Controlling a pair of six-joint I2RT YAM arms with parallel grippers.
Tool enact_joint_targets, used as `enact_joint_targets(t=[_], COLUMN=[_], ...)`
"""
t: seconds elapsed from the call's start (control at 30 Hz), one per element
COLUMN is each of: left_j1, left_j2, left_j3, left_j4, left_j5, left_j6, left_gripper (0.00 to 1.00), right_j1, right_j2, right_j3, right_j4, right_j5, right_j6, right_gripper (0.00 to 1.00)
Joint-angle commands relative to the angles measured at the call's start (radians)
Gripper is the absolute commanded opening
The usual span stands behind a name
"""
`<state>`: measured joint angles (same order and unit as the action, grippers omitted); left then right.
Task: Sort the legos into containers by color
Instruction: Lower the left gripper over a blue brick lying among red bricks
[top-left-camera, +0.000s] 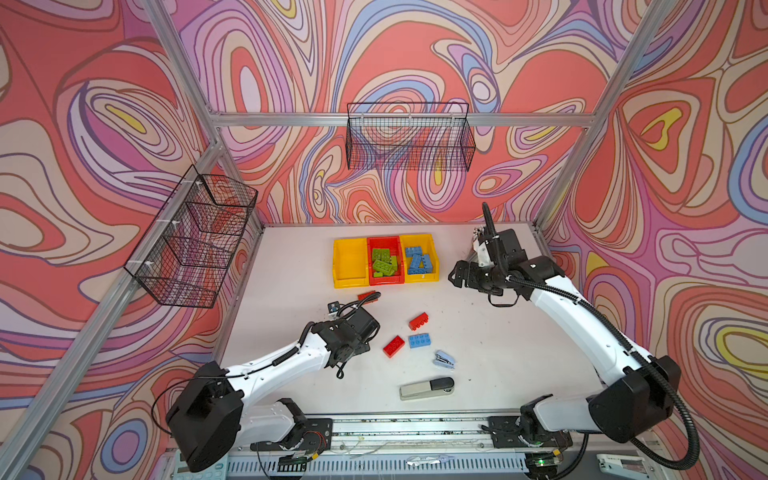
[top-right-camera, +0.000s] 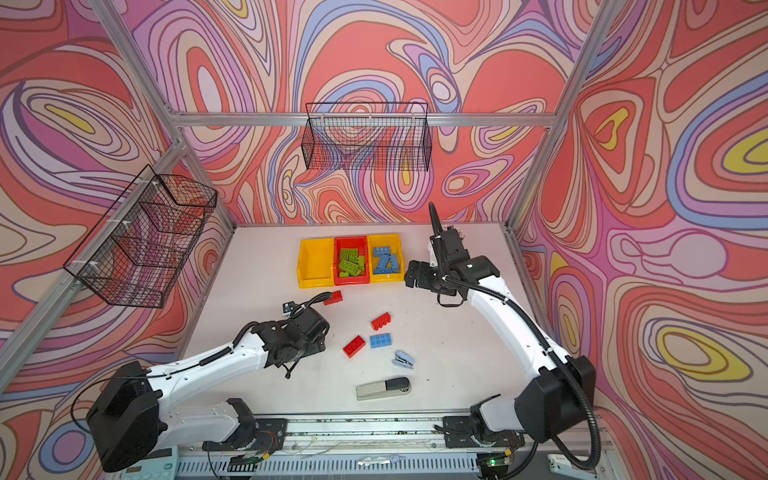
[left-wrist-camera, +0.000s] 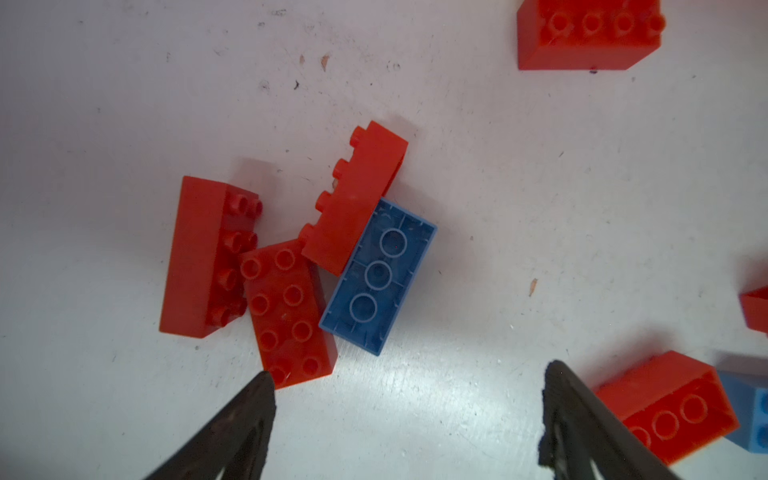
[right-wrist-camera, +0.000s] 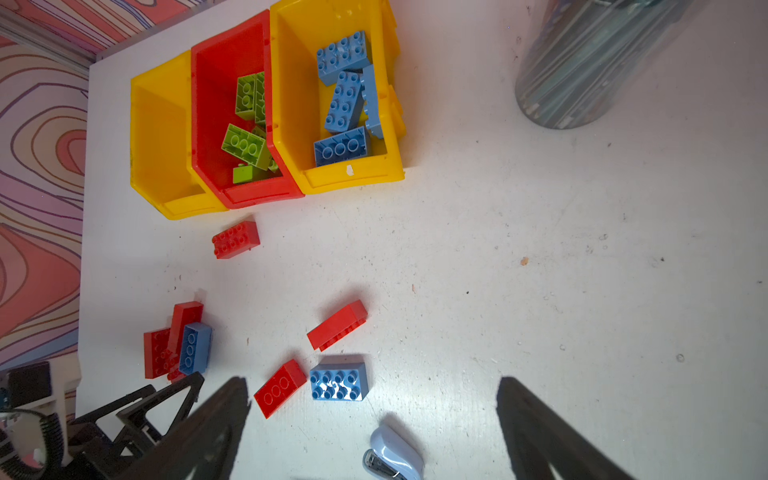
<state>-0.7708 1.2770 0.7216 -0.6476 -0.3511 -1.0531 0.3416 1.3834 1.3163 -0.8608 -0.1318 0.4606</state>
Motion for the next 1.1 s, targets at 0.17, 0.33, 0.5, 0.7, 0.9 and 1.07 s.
enact_joint_targets(t=[0.17,0.33,0.5,0.7,0.9,1.07], left_j1=[0.054,0.102,0.142,0.154,0.238,0.327], left_j2=[0.124,0.130,0.165,0.227,0.243,0.247], left_j3=[0.032,0.043,0.056,0.082,0.111,0.114], left_j4=[0.088,0.105,0.128,0.134,0.098,0.094], left_j5=[0.047,0.053,0.082,0.082,0.069,0.082], left_j6=[0.047,0.102,0.149,0.167,0.190,0.211], left_gripper=[0.88,0.87,0.88,0.88,0.87,0.87], right_j1=[0.003,0.003,0.003,0.003,0.004,0.004], right_j2=[-0.044,-0.048,-0.049,-0.051,-0.038,-0.028], right_j3=[-0.006,-0.008,-0.020,-0.029,-0.022,-0.017], right_j4=[-0.028,-0.037,-0.030,-0.018,-0.015,-0.010], right_j5=[0.018,0.034,0.041,0.051,0.054,0.050], right_j6=[-0.003,0.001,0.012,0.030,0.033,0.041], right_gripper=[0.98,0.98,0.98,0.98,0.98,0.98])
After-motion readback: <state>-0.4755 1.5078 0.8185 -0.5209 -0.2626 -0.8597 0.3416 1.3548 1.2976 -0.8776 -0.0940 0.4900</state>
